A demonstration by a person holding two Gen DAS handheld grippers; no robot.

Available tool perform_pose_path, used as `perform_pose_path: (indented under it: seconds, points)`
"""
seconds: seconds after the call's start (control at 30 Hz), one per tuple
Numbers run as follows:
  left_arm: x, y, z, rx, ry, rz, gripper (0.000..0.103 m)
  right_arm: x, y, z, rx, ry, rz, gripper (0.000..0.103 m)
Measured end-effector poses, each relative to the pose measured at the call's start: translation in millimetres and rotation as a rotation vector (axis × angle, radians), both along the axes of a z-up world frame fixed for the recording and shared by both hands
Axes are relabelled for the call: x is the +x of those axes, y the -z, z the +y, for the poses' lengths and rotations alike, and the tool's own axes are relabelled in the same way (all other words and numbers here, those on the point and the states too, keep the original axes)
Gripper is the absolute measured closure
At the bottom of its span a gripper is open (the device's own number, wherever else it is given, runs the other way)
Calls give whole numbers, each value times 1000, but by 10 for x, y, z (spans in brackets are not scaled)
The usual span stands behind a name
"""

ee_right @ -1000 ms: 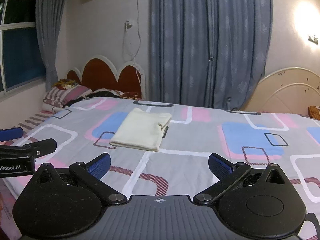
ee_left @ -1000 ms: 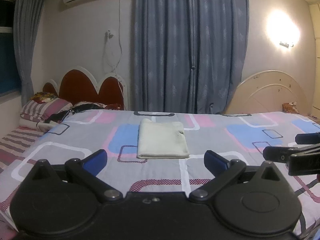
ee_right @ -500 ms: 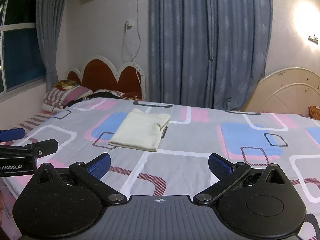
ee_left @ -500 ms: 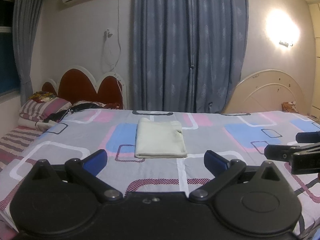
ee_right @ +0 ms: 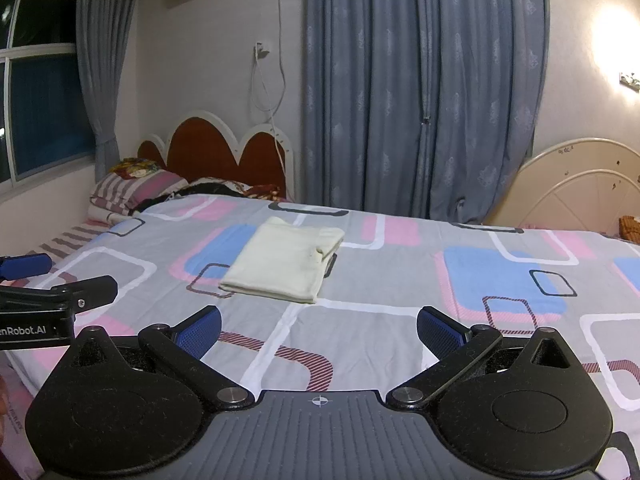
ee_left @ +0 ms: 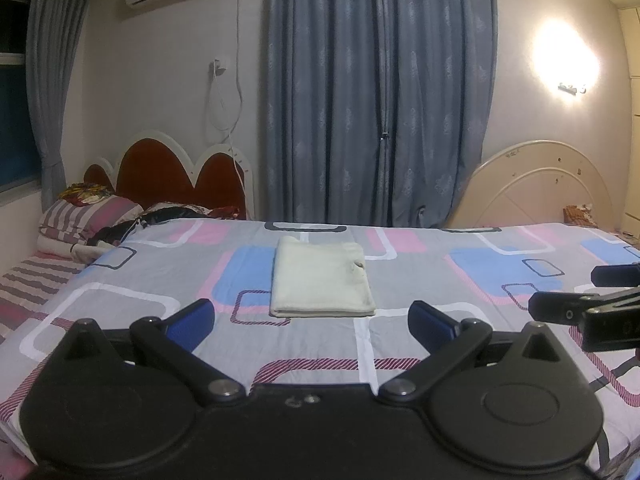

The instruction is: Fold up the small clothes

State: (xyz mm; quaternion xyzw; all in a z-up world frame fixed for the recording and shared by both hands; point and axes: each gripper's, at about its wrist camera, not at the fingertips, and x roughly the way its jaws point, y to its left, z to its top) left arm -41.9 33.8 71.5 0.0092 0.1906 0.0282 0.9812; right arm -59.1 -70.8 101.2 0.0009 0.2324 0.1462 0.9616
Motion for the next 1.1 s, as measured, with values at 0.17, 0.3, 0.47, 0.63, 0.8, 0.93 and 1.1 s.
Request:
perform_pose_path:
  seconds: [0.17,0.3,0.47,0.63,0.8,0.93,1.1]
  points:
    - [6,-9,-10,1,4,1,0,5,0,-26,-1,1,-1,0]
    - [-2,-12,-15,2,5,2,0,6,-5,-52,-2,7,0,0]
    - [8,-20,-12,3,8,3,0,12,-11,-78,-4,6,0,0]
    - [7,-26,-5,3,6,3,0,33,-15,-84,-7,-1,0,0]
    - [27,-32,11,5,8,3,0,40,-17,-100,-9,-2,1,0]
    - [30,-39,7,7,10,3,0,45,-23,-97,-11,-3,1,0]
    - [34,-45,9,9,10,3,0,45,-28,-110,-7,-5,-2,0]
